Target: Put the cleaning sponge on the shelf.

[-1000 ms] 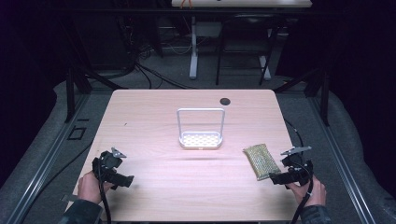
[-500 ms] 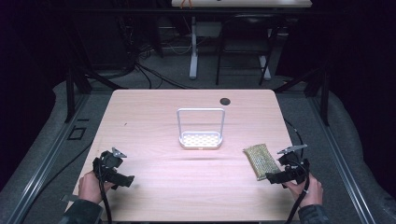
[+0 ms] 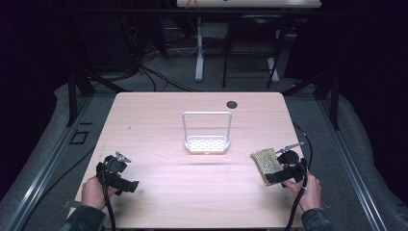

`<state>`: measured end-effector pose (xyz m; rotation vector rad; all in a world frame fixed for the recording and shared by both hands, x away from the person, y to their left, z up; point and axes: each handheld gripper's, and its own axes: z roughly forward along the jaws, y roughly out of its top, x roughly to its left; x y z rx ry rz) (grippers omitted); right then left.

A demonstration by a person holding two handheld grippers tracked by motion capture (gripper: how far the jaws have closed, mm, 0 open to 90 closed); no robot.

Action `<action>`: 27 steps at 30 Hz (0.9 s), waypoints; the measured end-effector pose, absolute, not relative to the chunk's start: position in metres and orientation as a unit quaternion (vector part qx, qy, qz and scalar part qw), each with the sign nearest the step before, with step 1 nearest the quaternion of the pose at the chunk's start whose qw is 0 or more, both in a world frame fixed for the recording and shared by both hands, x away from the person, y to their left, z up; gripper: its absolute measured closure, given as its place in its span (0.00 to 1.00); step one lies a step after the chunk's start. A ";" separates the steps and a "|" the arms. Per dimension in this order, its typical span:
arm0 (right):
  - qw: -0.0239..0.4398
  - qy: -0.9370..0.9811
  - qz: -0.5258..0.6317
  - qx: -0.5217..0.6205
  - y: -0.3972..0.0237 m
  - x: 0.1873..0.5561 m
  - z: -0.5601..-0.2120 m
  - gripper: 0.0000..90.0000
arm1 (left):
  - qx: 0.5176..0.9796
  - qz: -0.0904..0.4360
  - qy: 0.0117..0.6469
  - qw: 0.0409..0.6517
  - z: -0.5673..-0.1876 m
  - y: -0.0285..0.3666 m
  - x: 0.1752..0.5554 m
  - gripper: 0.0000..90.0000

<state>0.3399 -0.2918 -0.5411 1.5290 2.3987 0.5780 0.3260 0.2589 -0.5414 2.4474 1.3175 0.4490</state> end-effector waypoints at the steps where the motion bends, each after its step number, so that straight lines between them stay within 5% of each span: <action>1: 0.119 0.820 0.200 0.523 -0.291 0.341 -0.543 0.00 | 0.858 0.157 0.462 0.162 -0.541 0.259 0.326 0.00; 21: 0.111 0.815 0.193 0.535 -0.289 0.351 -0.555 0.27 | 0.861 0.152 0.459 0.159 -0.543 0.259 0.326 0.00; 27: 0.111 0.820 0.196 0.526 -0.284 0.347 -0.553 0.45 | 0.861 0.150 0.459 0.158 -0.543 0.258 0.326 0.00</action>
